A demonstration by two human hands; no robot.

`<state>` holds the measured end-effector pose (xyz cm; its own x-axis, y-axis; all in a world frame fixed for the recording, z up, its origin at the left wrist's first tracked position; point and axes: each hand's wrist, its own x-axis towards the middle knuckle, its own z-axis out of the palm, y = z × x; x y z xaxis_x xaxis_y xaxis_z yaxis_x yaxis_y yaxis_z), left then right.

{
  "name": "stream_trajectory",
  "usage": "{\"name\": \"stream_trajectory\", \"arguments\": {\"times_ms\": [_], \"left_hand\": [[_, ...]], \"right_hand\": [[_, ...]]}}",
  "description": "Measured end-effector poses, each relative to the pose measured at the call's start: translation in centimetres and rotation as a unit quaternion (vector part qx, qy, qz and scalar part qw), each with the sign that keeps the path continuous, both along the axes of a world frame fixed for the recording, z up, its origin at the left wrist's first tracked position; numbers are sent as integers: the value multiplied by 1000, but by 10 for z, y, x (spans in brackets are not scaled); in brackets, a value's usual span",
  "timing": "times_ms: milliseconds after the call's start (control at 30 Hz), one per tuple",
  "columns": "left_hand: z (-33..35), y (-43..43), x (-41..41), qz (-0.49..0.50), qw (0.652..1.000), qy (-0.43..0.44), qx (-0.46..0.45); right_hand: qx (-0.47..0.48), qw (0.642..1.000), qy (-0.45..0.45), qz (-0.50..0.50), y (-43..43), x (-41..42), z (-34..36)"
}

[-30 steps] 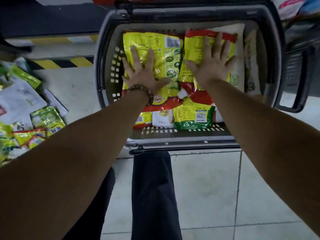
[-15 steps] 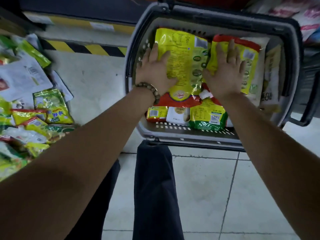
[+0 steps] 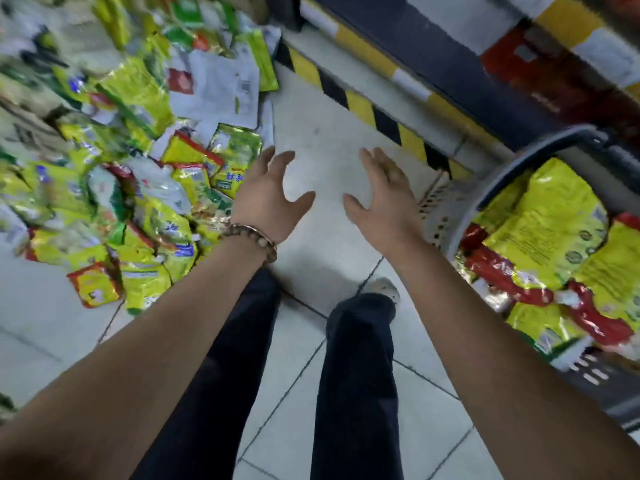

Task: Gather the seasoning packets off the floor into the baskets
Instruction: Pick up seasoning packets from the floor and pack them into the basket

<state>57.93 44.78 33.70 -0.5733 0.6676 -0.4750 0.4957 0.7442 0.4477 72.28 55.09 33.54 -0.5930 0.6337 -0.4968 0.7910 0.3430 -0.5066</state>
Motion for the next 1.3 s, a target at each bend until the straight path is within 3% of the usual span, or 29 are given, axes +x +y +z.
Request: {"name": "stream_trajectory", "arguments": {"times_ms": [267,567,700,933,1067,1200,1300], "left_hand": [[-39,-94,-128,129,991,-3,-33],[-134,-133,-176,223,974,-13,-28],[-195,-127,-184,249,968,-7,16],[-299,-109,-216,254,960,3,122],[-334,-105,-233,260,948,-10,185],[-343,-105,-240,310,902,-68,291],[-338,-108,-235,383,847,-115,350]], "right_hand": [[-64,993,-55,84,-38,-146,-46],[6,992,-26,120,-17,-272,-150],[-13,987,-24,157,4,-325,-222],[53,988,2,147,43,-395,-332],[150,983,-9,102,54,-408,-363],[161,975,38,149,58,-402,-350],[159,969,101,161,56,-378,-311]]}}
